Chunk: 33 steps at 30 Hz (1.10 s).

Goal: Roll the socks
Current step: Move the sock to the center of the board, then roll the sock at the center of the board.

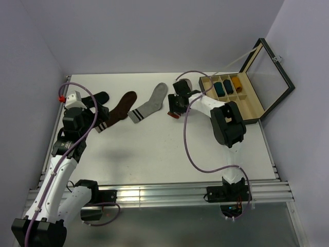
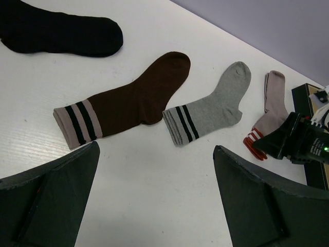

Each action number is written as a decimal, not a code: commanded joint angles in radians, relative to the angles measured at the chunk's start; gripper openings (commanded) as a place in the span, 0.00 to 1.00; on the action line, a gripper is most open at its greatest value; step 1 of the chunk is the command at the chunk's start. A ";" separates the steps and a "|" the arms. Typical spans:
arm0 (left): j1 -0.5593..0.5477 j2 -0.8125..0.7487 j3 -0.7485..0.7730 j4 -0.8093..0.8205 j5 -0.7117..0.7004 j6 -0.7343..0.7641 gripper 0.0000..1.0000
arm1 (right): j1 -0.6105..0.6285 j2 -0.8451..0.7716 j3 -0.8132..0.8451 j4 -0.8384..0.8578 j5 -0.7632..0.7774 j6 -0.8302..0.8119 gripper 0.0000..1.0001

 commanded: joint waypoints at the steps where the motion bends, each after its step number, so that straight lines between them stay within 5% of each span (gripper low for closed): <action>1: -0.002 -0.006 -0.001 0.041 0.009 0.002 1.00 | 0.040 0.006 0.035 -0.027 0.084 -0.006 0.63; 9: -0.002 -0.018 -0.008 0.044 0.020 0.001 0.99 | 0.141 -0.060 -0.135 -0.052 0.137 0.080 0.62; 16: -0.002 -0.031 -0.011 0.043 0.020 -0.001 0.99 | 0.268 -0.215 -0.301 -0.107 0.158 0.174 0.74; 23: -0.002 -0.043 -0.015 0.037 0.015 -0.007 0.99 | 0.380 -0.451 -0.333 -0.107 0.193 0.086 0.79; 33: -0.002 -0.042 -0.016 0.040 0.020 -0.008 0.99 | 0.391 -0.485 -0.476 0.002 0.276 -0.151 0.58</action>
